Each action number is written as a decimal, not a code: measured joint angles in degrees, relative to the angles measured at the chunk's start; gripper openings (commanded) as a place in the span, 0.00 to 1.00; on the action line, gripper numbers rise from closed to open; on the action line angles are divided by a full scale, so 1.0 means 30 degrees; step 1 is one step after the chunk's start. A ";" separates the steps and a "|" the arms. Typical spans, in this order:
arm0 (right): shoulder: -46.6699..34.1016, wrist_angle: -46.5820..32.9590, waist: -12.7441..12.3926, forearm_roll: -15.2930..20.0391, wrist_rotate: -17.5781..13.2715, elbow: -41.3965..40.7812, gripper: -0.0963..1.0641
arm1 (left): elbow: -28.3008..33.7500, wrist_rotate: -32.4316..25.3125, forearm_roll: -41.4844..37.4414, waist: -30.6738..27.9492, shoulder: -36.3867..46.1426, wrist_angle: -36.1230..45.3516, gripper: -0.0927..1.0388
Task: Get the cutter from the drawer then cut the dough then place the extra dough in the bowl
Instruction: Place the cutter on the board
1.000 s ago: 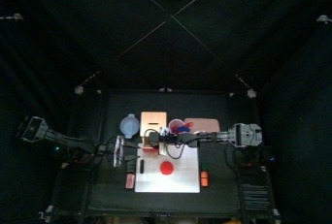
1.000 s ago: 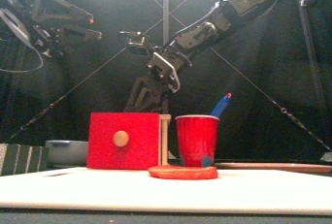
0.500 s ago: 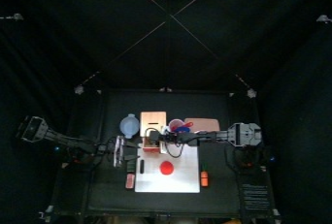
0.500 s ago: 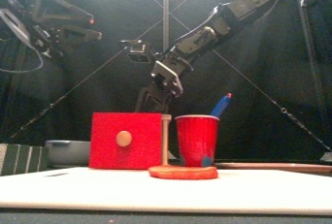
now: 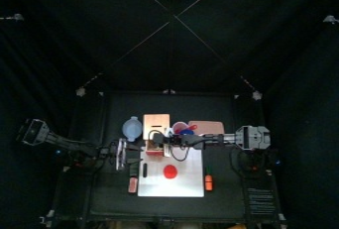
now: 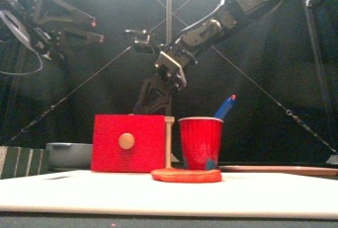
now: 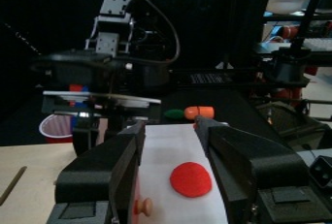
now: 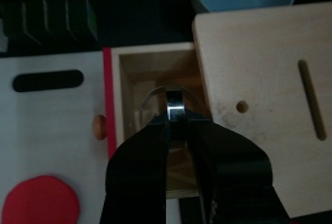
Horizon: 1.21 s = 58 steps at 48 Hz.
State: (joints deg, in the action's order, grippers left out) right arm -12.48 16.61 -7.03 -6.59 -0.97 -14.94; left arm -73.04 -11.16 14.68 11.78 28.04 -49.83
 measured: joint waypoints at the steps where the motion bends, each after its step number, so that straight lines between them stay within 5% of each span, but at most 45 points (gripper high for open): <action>1: 0.0117 0.0000 0.0029 -0.0029 0.0000 0.0000 0.51 | 0.0000 0.0000 0.0000 0.0000 0.0000 0.0029 0.81; 23: 0.3633 0.0029 0.0234 -0.1289 0.0000 -0.0938 0.51 | -0.0059 0.0000 0.0176 -0.0322 0.0000 0.0000 0.81; 35: 0.7383 0.0000 0.0439 -0.1318 -0.0059 -0.4600 0.52 | -0.0088 0.0000 0.0264 -0.0586 0.0000 0.0000 0.82; 46: 1.0283 -0.0146 0.1670 -0.0908 -0.0117 -0.9873 0.52 | -0.0029 -0.0088 0.0352 -0.0967 -0.0205 0.0029 0.82; 58: 1.0664 -0.1201 0.2520 0.0469 -0.0117 -1.2832 0.52 | 0.0410 -0.0146 0.0205 -0.1729 -0.0439 0.0000 0.82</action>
State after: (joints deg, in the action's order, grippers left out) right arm 19.51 13.01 0.53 -5.19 -1.32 -53.44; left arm -71.81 -11.60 15.29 6.59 26.72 -49.83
